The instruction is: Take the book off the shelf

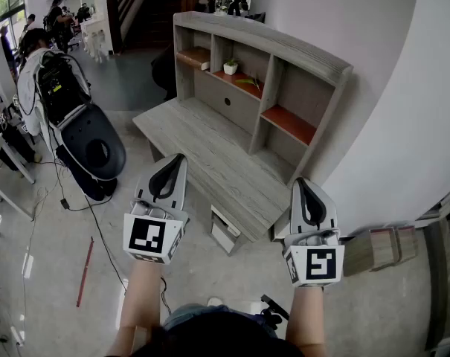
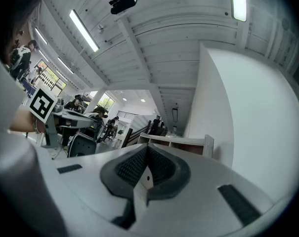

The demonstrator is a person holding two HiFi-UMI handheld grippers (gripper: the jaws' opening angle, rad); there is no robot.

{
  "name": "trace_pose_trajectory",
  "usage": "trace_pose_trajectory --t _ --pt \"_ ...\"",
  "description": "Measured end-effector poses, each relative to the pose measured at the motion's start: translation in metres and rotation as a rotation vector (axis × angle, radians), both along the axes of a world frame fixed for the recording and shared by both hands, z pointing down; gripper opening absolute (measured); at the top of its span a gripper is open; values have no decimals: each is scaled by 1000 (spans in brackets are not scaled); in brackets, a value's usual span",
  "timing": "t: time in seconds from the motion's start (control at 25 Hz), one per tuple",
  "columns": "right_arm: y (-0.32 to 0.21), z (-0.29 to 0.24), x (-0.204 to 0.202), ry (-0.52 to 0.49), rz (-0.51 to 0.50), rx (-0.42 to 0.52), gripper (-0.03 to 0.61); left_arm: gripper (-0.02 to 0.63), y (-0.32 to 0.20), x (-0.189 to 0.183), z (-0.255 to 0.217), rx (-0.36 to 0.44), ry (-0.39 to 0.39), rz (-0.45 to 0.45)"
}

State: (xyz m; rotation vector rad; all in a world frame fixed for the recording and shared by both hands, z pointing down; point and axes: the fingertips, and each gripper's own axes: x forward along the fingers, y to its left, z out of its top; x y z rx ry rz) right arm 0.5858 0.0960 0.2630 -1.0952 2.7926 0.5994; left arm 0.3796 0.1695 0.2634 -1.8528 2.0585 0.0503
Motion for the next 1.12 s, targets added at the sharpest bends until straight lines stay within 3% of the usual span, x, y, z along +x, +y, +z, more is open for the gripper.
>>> trace_pose_trajectory --t 0.24,0.48,0.52,0.6,0.68,0.88,1.12 --pt "-24 16 -9 20 -2 1 12 6 -30 -5 13 -10 -5 0" --pt "-37 28 -21 -5 -24 -72 13 6 -36 -14 16 -25 -3 -13" --pt "-39 31 -27 -7 -36 -91 27 6 -37 -19 18 -24 -1 -16" --pt "-44 36 -40 0 -61 -124 285 6 -40 -30 21 -24 7 -21" --pt "-50 39 -52 9 -56 -142 351 6 -44 -41 24 -27 14 -22" --pt "-61 43 -88 28 -42 -214 368 6 -54 -77 25 -39 24 -16" --pt "-79 25 -152 -4 1 -172 367 6 -78 -137 15 -27 0 16"
